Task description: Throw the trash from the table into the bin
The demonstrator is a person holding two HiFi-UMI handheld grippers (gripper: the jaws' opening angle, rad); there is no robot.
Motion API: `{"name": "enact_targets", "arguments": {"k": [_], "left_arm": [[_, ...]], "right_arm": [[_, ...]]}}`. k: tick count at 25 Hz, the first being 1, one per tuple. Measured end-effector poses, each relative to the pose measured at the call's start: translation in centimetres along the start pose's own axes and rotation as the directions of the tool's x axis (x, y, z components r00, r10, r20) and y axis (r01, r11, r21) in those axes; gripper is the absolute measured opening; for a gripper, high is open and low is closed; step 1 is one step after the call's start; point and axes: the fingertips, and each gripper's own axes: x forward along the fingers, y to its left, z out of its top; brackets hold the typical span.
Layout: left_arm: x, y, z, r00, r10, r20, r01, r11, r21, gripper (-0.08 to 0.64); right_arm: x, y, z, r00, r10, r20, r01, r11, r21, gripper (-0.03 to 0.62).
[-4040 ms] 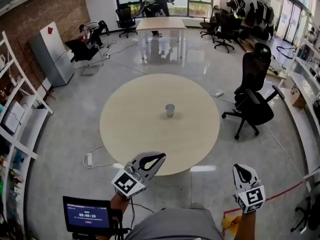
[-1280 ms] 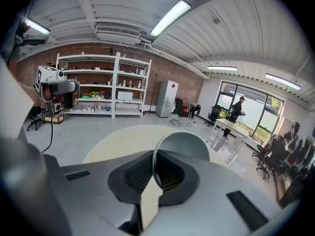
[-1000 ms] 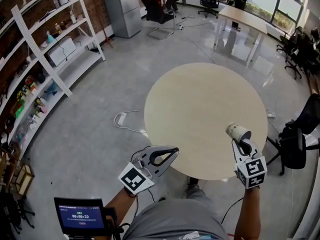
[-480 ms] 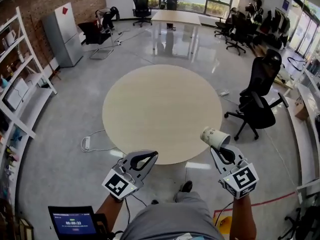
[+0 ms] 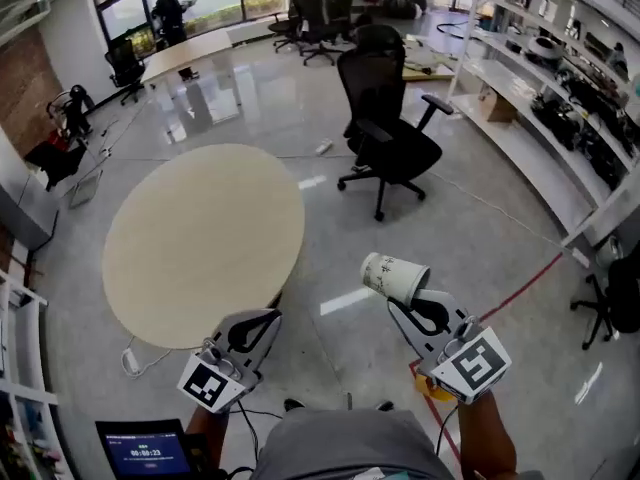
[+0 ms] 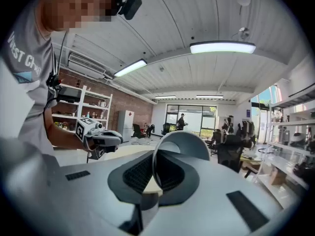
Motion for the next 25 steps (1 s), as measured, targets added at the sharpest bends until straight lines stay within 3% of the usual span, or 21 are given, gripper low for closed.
{"name": "enact_targets", "arguments": {"k": [2, 4, 9, 12, 14, 16, 20, 25], "left_arm": [[3.9, -3.1, 0.4, 0.996, -0.088, 0.003, 0.088, 0.996, 0.002, 0.043], [10.8, -8.1, -1.1, 0.979, -0.206, 0.013, 0.205, 0.979, 0.002, 0.043], [25.2, -21.2, -4.4, 0.911, -0.409, 0.053, 0.411, 0.911, -0.032, 0.043], [29.6, -24.4, -6.6, 0.869, -0.491, 0.067, 0.494, 0.868, -0.051, 0.043], [31.6, -25.3, -7.9, 0.830, -0.554, 0.061, 0.558, 0.827, -0.070, 0.043], [34.6, -27.2, -8.7, 0.801, -0.597, 0.046, 0.599, 0.797, -0.083, 0.043], [40.6, -31.6, -11.8, 0.768, -0.640, 0.020, 0.639, 0.763, -0.098, 0.043], [42.4, -35.3, -11.4, 0.711, -0.703, 0.012, 0.700, 0.707, -0.099, 0.043]], "right_arm": [[-4.7, -1.3, 0.6, 0.998, -0.053, 0.017, 0.053, 0.998, -0.043, 0.015], [-11.4, -4.9, -2.3, 0.989, -0.151, 0.012, 0.151, 0.988, -0.035, 0.015], [-26.6, -11.9, -11.2, 0.938, -0.340, -0.065, 0.341, 0.940, 0.001, 0.015], [-30.1, -13.1, -15.8, 0.904, -0.400, -0.152, 0.401, 0.916, -0.023, 0.015], [-31.4, -13.1, -18.2, 0.868, -0.447, -0.215, 0.456, 0.890, -0.006, 0.015], [-34.0, -14.1, -20.4, 0.838, -0.481, -0.257, 0.503, 0.864, 0.020, 0.015], [-38.9, -16.7, -26.9, 0.798, -0.512, -0.318, 0.554, 0.831, 0.053, 0.015], [-42.2, -16.3, -31.0, 0.734, -0.556, -0.390, 0.642, 0.756, 0.128, 0.015]]}}
